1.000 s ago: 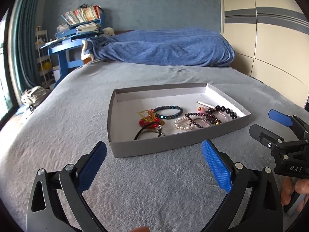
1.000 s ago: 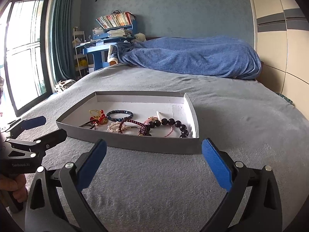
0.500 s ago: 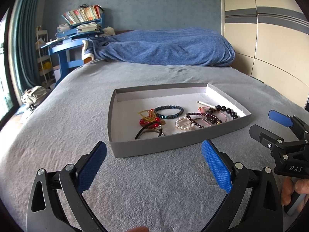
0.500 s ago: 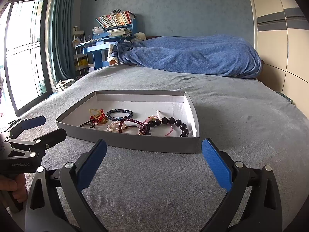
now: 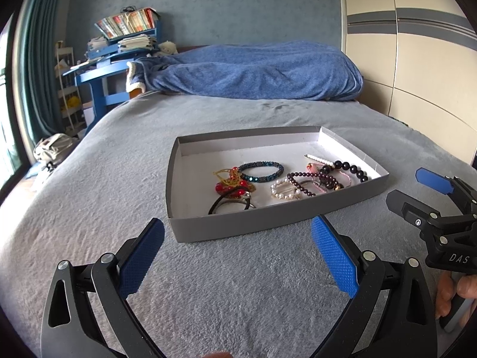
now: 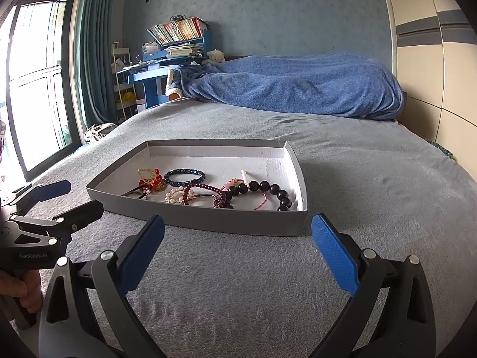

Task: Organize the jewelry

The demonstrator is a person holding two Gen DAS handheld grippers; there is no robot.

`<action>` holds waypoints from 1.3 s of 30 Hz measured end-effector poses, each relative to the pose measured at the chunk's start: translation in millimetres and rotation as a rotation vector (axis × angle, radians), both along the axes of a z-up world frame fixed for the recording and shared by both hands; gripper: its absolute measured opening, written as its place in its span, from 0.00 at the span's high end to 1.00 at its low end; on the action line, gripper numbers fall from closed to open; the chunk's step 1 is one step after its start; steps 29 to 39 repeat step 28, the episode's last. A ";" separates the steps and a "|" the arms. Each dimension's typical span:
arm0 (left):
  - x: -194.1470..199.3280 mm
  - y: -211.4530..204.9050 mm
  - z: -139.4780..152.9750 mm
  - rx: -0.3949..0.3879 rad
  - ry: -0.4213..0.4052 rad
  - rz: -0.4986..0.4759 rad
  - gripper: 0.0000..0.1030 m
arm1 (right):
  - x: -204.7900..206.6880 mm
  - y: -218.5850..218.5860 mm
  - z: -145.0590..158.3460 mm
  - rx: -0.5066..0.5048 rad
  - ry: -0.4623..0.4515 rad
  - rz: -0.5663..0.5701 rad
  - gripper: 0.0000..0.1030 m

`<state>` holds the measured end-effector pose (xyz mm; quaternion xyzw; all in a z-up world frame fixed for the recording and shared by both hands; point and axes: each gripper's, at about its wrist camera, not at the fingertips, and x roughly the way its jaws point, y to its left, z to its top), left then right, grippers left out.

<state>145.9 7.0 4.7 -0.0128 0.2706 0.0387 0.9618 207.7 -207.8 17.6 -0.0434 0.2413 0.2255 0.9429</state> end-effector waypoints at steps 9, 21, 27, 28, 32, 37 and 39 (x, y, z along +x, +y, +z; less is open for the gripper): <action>1.4 -0.8 -0.1 0.001 0.003 -0.001 0.05 | -0.2 0.0 0.1 0.000 0.000 0.000 0.05; 1.5 -0.9 0.4 0.001 0.002 0.000 0.05 | 0.4 0.4 -0.6 0.001 0.002 -0.001 0.05; 1.5 -0.5 0.3 -0.002 0.002 0.000 0.05 | 0.6 0.2 -0.4 0.001 0.003 -0.001 0.05; 1.5 -0.5 0.3 -0.001 0.002 0.000 0.05 | 0.6 0.1 -0.1 0.001 0.002 -0.001 0.05; 1.5 -0.5 0.3 -0.001 0.002 0.000 0.05 | 0.6 0.1 -0.1 0.001 0.002 -0.001 0.05; 1.5 -0.5 0.3 -0.001 0.002 0.000 0.05 | 0.6 0.1 -0.1 0.001 0.002 -0.001 0.05; 1.5 -0.5 0.3 -0.001 0.002 0.000 0.05 | 0.6 0.1 -0.1 0.001 0.002 -0.001 0.05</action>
